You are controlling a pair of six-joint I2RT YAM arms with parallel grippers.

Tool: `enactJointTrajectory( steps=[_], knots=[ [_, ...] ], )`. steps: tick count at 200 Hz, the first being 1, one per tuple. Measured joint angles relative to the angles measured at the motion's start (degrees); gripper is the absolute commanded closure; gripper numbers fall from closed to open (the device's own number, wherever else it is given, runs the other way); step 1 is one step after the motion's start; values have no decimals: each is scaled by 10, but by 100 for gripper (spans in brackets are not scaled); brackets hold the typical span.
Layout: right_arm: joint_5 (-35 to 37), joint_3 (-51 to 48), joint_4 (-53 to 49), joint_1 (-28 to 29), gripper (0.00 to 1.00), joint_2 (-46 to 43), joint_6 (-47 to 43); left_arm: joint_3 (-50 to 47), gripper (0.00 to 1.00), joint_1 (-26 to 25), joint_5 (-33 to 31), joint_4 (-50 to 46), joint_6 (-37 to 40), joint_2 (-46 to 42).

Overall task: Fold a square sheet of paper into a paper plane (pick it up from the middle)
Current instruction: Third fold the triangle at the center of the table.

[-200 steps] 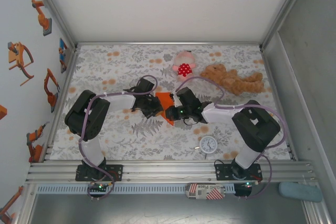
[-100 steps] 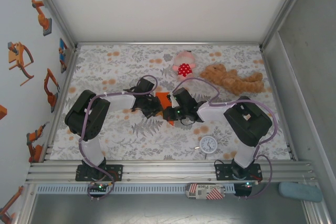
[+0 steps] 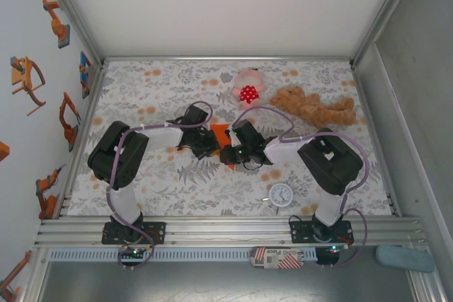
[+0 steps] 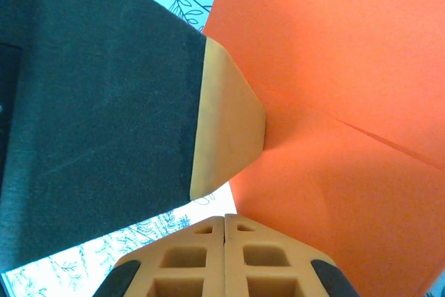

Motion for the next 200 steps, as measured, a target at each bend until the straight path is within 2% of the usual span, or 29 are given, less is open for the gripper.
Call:
enactJointTrajectory(
  steps=[122, 200],
  knots=[
    [4, -5, -4, 0, 100, -4, -15, 14, 92, 1, 3, -15, 6, 9],
    [8, -22, -52, 0, 100, -37, -40, 20, 92, 3, 5, -24, 14, 11]
  ],
)
